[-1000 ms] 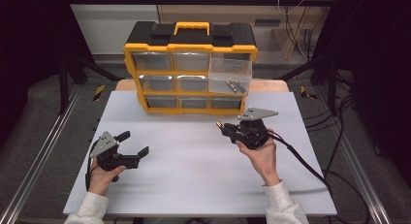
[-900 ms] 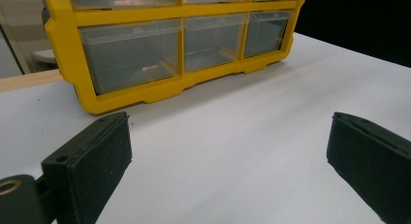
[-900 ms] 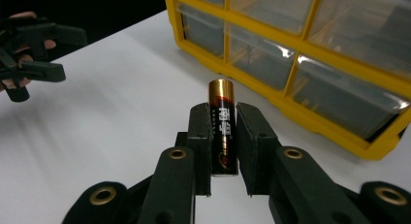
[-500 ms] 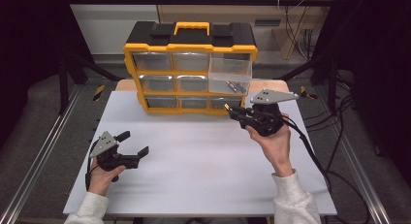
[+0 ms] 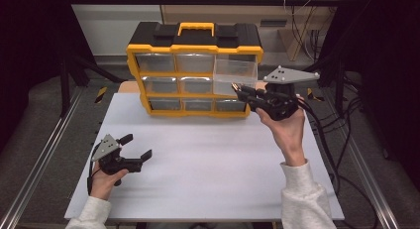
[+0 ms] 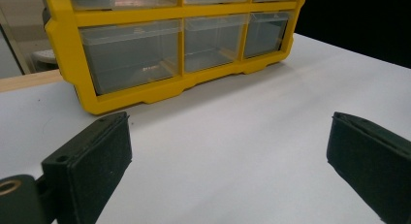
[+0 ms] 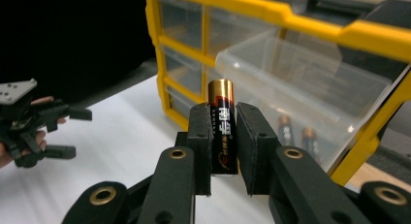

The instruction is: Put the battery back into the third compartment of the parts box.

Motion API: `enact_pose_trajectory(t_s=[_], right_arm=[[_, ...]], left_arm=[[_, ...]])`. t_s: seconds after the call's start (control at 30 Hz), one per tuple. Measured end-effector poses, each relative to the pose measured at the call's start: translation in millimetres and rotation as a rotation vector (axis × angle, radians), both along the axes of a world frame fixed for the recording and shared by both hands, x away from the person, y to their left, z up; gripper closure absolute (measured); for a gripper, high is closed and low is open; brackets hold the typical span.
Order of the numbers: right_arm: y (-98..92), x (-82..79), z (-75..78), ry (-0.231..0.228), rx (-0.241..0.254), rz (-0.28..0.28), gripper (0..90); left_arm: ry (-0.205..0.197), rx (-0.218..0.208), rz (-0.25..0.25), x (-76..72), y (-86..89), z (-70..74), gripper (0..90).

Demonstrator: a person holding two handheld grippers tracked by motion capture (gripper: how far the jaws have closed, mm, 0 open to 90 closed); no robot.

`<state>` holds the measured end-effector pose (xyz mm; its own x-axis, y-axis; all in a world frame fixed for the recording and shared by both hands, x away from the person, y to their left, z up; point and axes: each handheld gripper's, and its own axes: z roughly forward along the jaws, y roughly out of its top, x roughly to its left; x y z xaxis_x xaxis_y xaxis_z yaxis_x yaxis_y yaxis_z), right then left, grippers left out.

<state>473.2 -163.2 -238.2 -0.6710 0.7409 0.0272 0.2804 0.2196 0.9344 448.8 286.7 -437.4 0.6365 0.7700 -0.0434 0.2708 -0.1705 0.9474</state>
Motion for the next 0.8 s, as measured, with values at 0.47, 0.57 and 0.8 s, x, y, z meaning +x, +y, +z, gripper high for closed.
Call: enact_pose_trajectory(t_s=[0.47, 0.57, 0.8], right_arm=[[3.9, 49.6, 20.2, -0.021, -0.045, -0.129, 77.2], [3.8, 62.8, 16.6, -0.007, -0.064, -0.155, 77.2], [4.9, 82.5, 6.9, 0.043, -0.093, -0.198, 77.1]], left_arm=[[-0.002, -0.002, -0.001, 0.0, 0.2, 0.2, 1.9], [-0.002, -0.001, -0.002, 0.3, 0.4, 0.1, 1.9], [-0.001, -0.002, -0.002, 0.0, 0.0, 0.1, 1.9]])
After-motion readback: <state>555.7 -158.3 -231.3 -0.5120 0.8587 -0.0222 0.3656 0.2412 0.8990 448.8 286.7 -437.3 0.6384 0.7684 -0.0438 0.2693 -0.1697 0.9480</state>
